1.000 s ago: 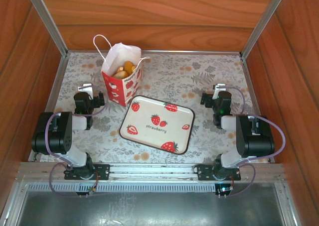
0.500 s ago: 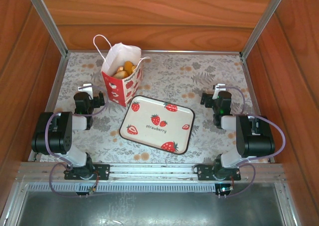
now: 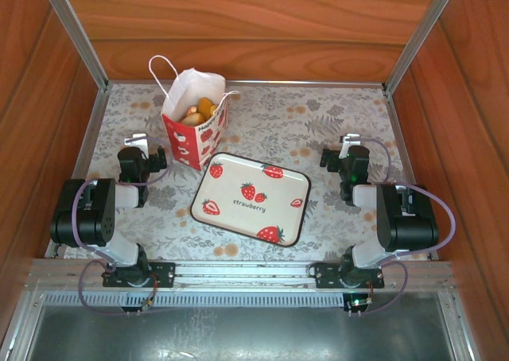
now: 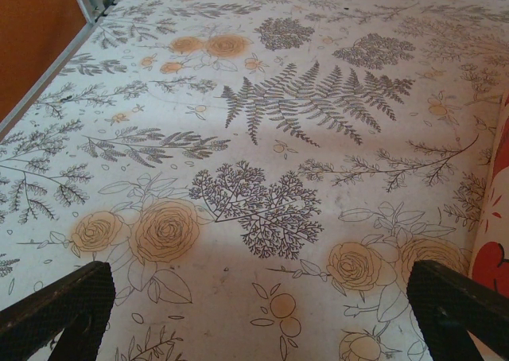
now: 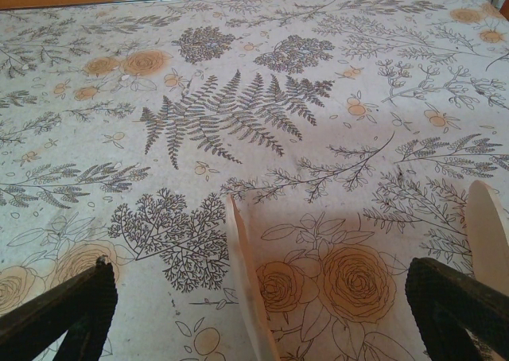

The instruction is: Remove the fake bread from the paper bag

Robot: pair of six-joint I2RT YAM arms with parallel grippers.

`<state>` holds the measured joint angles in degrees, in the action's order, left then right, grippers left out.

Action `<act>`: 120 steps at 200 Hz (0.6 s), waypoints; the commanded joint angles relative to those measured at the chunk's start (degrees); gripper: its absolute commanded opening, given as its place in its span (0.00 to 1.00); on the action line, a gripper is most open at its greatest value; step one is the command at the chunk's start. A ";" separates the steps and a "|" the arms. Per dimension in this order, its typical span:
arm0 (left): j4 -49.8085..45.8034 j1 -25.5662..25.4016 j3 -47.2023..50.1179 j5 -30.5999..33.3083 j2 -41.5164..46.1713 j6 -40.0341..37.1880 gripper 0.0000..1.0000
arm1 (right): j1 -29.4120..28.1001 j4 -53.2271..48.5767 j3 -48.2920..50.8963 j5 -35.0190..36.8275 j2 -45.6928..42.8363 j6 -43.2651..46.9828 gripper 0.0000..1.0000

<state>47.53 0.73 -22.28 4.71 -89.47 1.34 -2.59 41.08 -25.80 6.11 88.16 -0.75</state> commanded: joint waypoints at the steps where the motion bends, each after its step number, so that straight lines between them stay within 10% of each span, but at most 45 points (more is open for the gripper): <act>1: -0.27 -0.01 -0.98 -0.06 0.52 0.06 1.00 | 0.30 0.23 -1.07 -0.39 -0.38 0.14 1.00; 120: -8.34 0.00 0.52 6.11 15.30 3.30 1.00 | 0.23 -21.34 -6.84 6.63 -12.13 -6.77 1.00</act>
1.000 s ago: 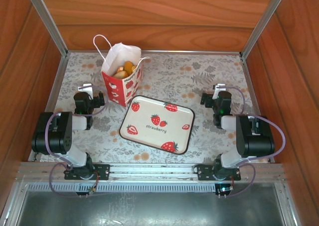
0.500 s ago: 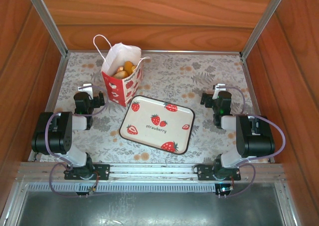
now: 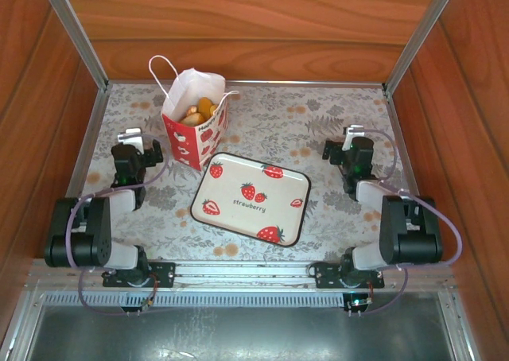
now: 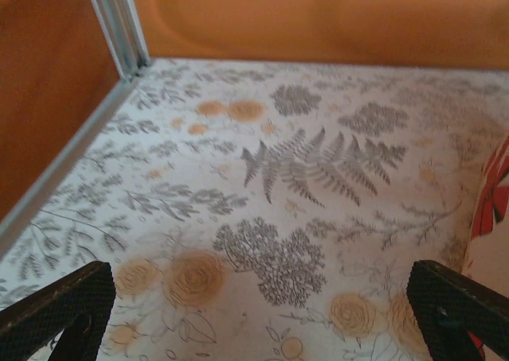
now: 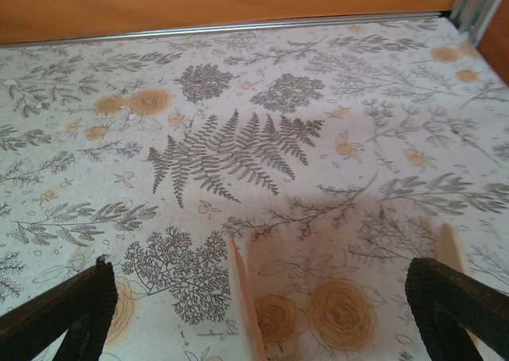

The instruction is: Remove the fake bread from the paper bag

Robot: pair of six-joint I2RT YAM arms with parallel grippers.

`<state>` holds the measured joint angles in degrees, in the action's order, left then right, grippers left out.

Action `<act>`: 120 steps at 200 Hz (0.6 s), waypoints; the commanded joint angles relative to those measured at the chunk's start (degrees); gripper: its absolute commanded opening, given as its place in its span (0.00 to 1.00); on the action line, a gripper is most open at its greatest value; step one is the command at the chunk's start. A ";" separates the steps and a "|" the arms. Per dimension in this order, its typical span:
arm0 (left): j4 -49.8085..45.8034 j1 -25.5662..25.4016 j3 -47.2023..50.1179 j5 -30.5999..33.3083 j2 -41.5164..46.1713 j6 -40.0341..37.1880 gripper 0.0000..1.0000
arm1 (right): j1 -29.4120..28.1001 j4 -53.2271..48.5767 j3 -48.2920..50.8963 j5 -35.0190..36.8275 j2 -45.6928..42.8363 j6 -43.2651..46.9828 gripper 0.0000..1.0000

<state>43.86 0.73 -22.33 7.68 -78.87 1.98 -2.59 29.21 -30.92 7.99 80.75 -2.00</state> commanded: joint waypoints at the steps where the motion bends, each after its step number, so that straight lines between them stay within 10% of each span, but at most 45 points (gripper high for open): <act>1: -4.88 0.03 0.59 3.26 4.96 2.85 1.00 | 0.27 -10.25 -1.88 4.89 -4.94 -5.80 1.00; 120: -24.75 -0.21 1.64 9.23 30.62 21.44 1.00 | -17.69 -67.13 -11.49 5.00 -18.28 -39.45 0.97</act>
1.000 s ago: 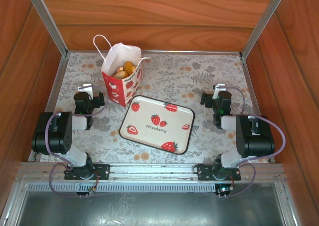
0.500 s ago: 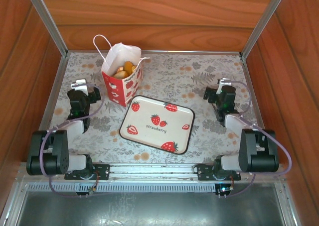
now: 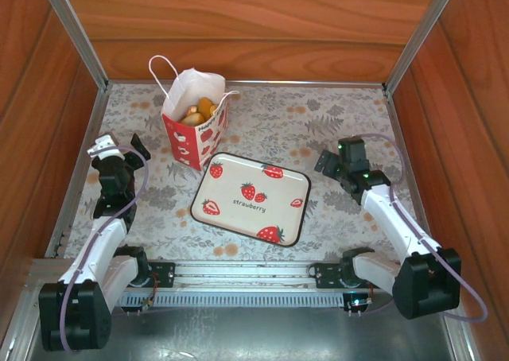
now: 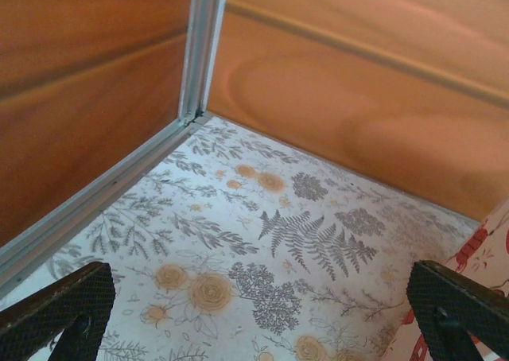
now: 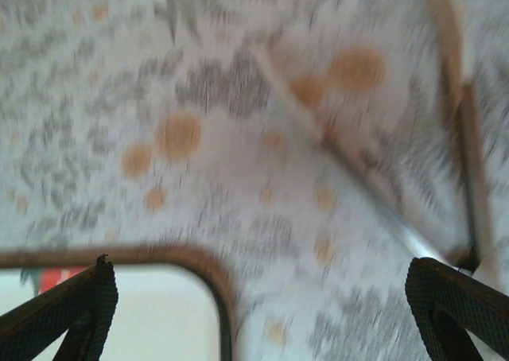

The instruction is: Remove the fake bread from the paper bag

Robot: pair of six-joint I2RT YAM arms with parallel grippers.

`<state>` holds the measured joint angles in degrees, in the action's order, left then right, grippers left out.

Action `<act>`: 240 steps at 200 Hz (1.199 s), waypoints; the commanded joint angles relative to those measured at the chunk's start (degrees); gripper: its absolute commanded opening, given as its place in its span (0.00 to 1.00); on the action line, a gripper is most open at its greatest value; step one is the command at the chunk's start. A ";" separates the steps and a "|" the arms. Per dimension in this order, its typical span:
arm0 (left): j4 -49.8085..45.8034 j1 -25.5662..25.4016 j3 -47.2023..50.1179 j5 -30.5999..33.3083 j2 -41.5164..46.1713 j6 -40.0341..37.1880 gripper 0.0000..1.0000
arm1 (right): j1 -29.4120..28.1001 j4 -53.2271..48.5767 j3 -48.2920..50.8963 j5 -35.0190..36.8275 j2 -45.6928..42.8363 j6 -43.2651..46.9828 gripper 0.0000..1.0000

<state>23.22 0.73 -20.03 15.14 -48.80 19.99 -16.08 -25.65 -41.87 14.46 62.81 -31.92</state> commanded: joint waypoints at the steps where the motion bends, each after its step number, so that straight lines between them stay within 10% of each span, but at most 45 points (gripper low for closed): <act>1: -4.18 -0.21 -0.73 1.71 0.50 3.45 1.00 | -4.35 -12.47 -0.47 -1.50 -0.33 -9.72 0.97; 78: -5.08 -0.25 -1.85 0.55 -2.30 5.83 1.00 | -13.08 -9.96 6.34 -10.01 2.29 -19.81 0.55; 184: -5.20 -0.25 -3.74 -1.20 -4.88 7.25 1.00 | -13.54 -1.54 5.39 -9.16 16.55 -20.74 0.48; 240: -5.16 -0.16 -4.66 -0.89 -4.51 6.74 1.00 | -13.37 -4.17 -1.79 -5.50 26.34 -20.29 0.20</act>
<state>18.00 0.73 -22.94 14.63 -53.67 26.79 -29.26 -28.12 -41.93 6.17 85.01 -51.33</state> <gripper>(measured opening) 0.999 0.227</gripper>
